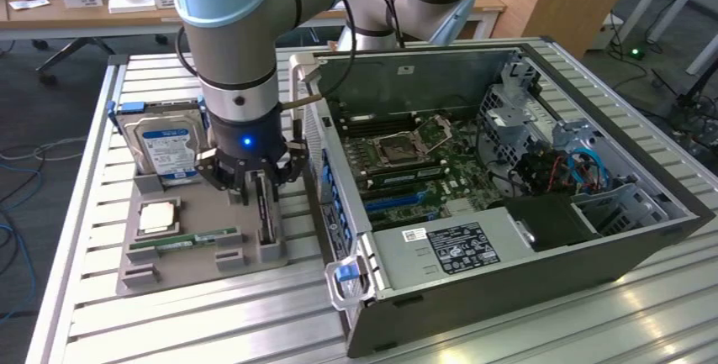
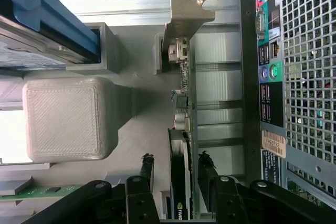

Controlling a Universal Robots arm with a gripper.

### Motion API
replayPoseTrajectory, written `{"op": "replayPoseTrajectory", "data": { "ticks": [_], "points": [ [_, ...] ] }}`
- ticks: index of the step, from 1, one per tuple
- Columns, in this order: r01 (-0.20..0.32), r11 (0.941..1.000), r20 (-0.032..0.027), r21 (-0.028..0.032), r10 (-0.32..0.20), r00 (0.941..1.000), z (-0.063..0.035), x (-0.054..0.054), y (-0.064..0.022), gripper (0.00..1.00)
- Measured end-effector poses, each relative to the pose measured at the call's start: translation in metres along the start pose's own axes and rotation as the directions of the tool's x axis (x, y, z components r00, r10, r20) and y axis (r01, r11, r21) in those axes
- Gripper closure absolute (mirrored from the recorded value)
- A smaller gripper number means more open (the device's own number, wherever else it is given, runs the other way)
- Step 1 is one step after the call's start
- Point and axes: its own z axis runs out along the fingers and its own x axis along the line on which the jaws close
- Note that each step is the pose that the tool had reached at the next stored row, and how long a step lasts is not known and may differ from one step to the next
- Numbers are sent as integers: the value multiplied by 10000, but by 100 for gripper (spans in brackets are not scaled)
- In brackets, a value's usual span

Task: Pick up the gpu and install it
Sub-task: 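Pick up the gpu and move the gpu toward the slot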

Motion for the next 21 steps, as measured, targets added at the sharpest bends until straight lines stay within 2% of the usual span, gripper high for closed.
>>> {"op": "replayPoseTrajectory", "data": {
  "ticks": [18, 20, 21],
  "points": [
    [-1, 10000, 0, 0, 1, 10000, 1, -12, 1, 53],
    [-1, 10000, 0, 0, 1, 10000, 1, -12, 1, 55],
    [0, 10000, 0, 0, 0, 10000, 1, -13, 1, 61]
  ]
}}
